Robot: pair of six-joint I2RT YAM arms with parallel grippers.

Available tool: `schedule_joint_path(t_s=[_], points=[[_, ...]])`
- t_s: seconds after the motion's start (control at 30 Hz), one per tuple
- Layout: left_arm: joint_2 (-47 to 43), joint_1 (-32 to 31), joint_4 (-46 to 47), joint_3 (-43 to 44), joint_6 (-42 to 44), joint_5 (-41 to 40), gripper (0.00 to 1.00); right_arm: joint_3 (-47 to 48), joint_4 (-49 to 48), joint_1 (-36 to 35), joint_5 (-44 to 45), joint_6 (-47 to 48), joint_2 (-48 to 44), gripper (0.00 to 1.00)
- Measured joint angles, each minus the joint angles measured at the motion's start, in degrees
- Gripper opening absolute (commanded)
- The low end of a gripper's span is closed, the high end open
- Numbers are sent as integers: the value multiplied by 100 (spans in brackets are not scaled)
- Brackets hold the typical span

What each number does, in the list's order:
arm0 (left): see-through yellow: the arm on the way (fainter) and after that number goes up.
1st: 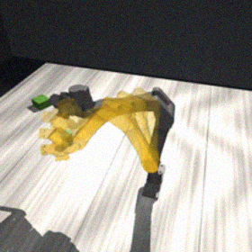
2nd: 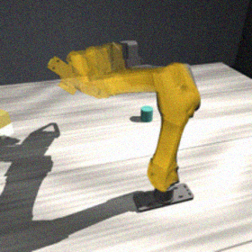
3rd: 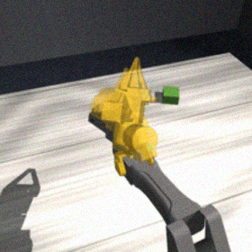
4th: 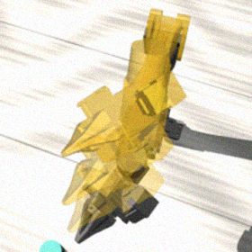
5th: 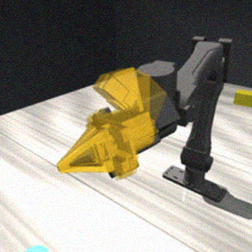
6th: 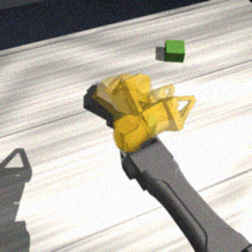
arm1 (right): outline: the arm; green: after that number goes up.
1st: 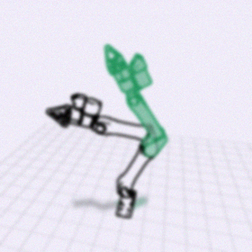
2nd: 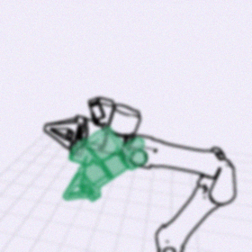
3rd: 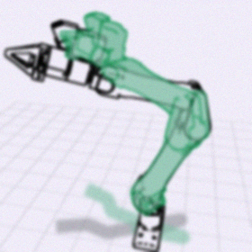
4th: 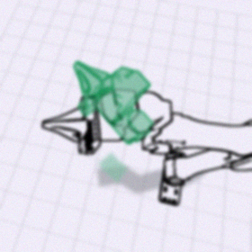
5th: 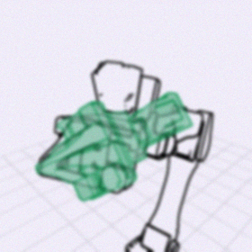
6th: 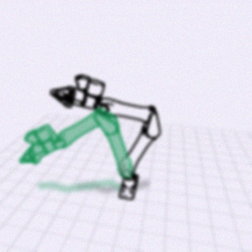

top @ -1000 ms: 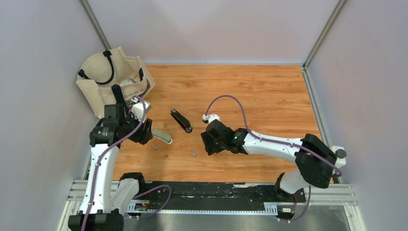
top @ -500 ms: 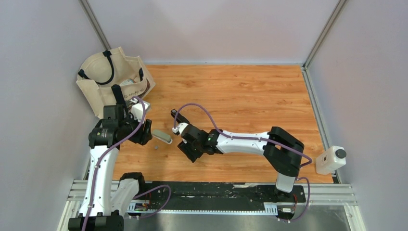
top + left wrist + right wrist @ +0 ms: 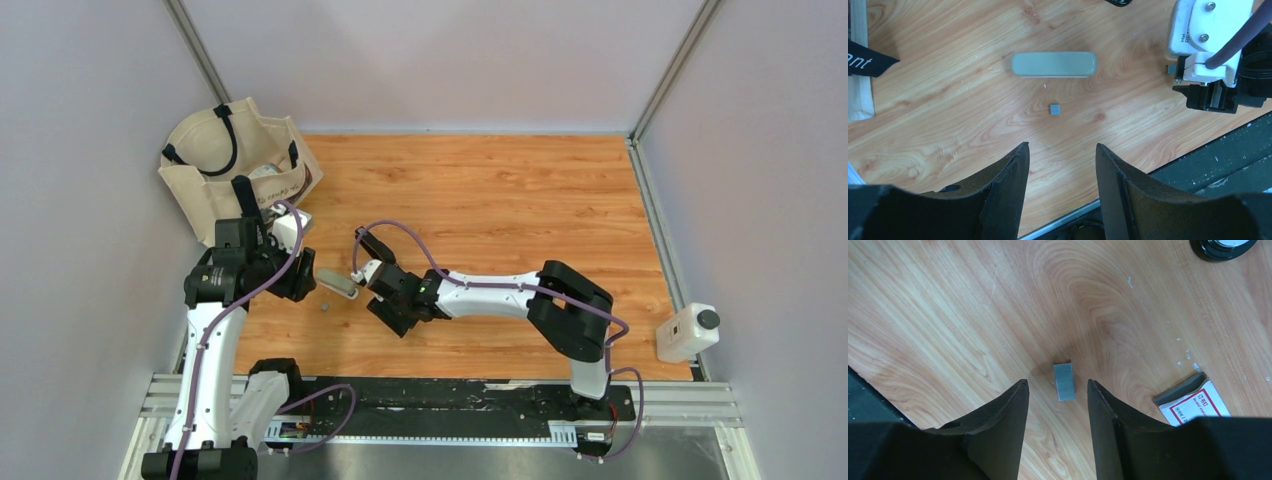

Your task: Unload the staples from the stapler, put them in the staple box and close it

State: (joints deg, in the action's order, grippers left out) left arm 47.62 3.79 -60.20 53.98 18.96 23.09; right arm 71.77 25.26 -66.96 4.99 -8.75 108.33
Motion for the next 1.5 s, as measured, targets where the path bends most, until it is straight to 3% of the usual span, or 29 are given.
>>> schedule_joint_path(t_s=[0.53,0.77,0.93,1.2,1.5], points=[[0,0,0,0,0,-11,60,186,212,0,4,114,219,20],[0,0,0,-2,-2,-9,60,164,188,0,66,83,203,16],[0,0,2,-2,0,-9,60,-175,162,2,227,-184,-151,8],[0,0,2,-2,2,-2,60,-625,168,304,938,-933,-868,8],[0,0,0,-2,2,22,60,-1141,223,1198,1222,-1375,-1388,8]])
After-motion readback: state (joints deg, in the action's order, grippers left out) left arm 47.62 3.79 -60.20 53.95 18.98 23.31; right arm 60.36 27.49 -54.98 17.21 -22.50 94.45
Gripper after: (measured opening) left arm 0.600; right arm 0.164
